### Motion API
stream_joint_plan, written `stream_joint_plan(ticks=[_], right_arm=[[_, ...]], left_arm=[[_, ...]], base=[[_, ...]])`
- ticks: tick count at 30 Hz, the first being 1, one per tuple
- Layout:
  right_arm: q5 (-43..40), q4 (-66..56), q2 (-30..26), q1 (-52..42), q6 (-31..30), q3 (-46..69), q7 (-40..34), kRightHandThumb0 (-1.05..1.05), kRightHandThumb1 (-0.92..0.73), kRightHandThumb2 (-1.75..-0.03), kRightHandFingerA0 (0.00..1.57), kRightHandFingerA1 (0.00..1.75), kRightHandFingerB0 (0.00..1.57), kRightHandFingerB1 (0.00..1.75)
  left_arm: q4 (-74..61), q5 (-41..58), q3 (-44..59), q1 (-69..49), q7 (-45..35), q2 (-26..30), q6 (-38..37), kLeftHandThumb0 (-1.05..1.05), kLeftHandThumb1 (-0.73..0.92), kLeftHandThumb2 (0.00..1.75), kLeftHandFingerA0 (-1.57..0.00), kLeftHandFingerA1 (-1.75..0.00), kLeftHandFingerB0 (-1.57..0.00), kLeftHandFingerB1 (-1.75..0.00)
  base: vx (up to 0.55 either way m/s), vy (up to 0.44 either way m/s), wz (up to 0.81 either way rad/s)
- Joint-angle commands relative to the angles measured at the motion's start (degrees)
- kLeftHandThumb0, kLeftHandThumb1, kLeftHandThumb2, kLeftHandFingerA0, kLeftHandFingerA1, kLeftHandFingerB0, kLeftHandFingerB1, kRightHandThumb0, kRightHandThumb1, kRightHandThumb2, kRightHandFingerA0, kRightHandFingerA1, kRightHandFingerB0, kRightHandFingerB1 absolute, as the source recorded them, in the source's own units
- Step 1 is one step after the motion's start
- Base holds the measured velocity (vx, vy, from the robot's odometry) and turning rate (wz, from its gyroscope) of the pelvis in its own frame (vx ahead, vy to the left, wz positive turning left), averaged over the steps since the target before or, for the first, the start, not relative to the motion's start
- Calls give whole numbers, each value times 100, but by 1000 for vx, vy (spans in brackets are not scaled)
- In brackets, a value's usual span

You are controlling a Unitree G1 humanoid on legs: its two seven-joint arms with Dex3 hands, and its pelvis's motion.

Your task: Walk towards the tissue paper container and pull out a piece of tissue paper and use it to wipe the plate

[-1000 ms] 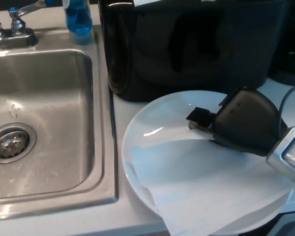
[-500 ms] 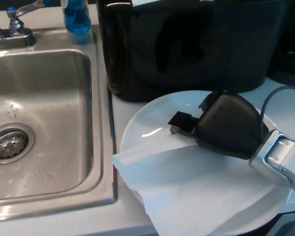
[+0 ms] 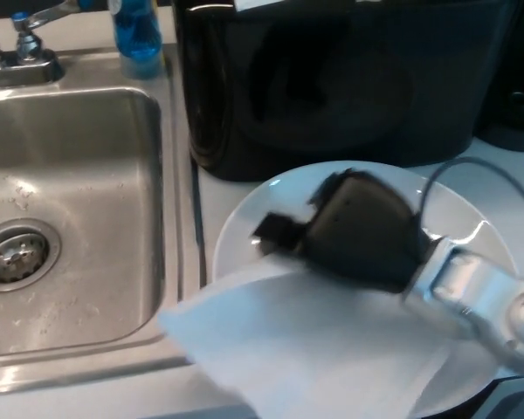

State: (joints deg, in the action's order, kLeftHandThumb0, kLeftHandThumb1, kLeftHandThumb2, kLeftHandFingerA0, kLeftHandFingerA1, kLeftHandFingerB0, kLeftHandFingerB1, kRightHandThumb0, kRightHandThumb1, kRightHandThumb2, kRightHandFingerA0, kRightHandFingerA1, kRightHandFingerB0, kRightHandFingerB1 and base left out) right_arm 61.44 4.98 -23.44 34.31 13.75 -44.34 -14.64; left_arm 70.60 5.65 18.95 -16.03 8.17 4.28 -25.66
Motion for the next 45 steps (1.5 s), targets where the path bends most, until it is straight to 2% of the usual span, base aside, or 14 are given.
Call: stream_joint_plan(ticks=[1, 5, 8, 9, 16, 17, 18, 19, 28, 29, 35, 36, 44, 45], right_arm=[[143, -155, 89, -358, 333, -397, 689, -31, -47, -98, 113, 171, 87, 107], [-3, -165, 6, -329, 444, -269, 606, -25, -49, -104, 116, 172, 90, 104], [-63, -191, -49, -289, 449, -168, 661, -32, -46, -111, 138, 145, 92, 105], [-116, -172, -56, -270, 455, -106, 661, -25, -48, -109, 113, 175, 89, 114], [50, -105, 67, -119, 374, 10, 662, -26, -50, -99, 110, 169, 88, 94], [61, -114, 75, -85, 373, 18, 714, -29, -46, -108, 131, 138, 88, 96], [66, -118, 78, -78, 373, 23, 734, -29, -46, -108, 131, 138, 88, 96], [92, -61, 151, 0, 379, 9, 700, -28, -52, -102, 109, 174, 85, 109], [271, -68, 293, 335, 439, -52, 928, -31, -52, -94, 113, 169, 87, 91], [251, -68, 238, 342, 468, -16, 913, -32, -45, -105, 132, 139, 87, 95], [64, -123, -225, 367, 650, 379, 1004, -35, -45, -105, 132, 140, 90, 99], [-7, -116, -315, 322, 732, 453, 958, -28, -50, -96, 106, 169, 90, 94], [160, 126, -988, 147, 1139, 710, 636, -36, -60, -81, 110, 169, 88, 85], [198, 150, -1033, 138, 1141, 731, 615, -39, -47, -99, 132, 139, 84, 85]], left_arm=[[25, 56, 54, -17, -42, 90, -273, -2, 51, 103, -103, -101, -93, -70], [18, 54, 88, -33, -55, 127, -325, -1, 49, 105, -102, -100, -93, -71], [10, 52, 99, -41, -60, 111, -319, 3, 45, 110, -103, -99, -92, -70], [21, 54, 96, -26, -60, 92, -277, 3, 47, 107, -101, -98, -91, -68], [53, -53, 1, 7, 10, 86, -290, 0, 44, 113, -101, -98, -93, -69], [65, -45, -2, 21, 2, 86, -280, 1, 44, 114, -102, -99, -92, -69], [69, -41, -7, 25, 0, 85, -278, 1, 44, 114, -102, -99, -92, -69], [30, -25, -3, 7, 10, 70, -303, 1, 46, 112, -103, -101, -93, -70], [-44, 54, 42, -89, -23, 27, -270, -2, 49, 108, -105, -103, -94, -71], [-36, 49, 41, -92, -19, 39, -242, -6, 53, 101, -104, -103, -92, -74], [-98, 26, 29, -137, -21, 51, -305, -1, 49, 107, -102, -102, -94, -71], [-98, 27, 30, -133, -19, 45, -298, -2, 51, 105, -102, -101, -93, -71], [-57, 57, 53, -93, -41, 23, -241, -3, 50, 105, -105, -103, -95, -72], [-54, 55, 53, -95, -35, 22, -245, -3, 51, 107, -106, -104, -95, -73]], base=[[0, 0, 0], [0, 0, 0], [0, 0, 0], [0, 0, 0], [0, 0, 0], [0, 0, 0], [0, 0, 0], [0, 0, 0], [0, 0, 0], [0, 0, 0], [0, 0, 0], [0, 0, 0], [0, 0, 0], [0, 0, 0]])
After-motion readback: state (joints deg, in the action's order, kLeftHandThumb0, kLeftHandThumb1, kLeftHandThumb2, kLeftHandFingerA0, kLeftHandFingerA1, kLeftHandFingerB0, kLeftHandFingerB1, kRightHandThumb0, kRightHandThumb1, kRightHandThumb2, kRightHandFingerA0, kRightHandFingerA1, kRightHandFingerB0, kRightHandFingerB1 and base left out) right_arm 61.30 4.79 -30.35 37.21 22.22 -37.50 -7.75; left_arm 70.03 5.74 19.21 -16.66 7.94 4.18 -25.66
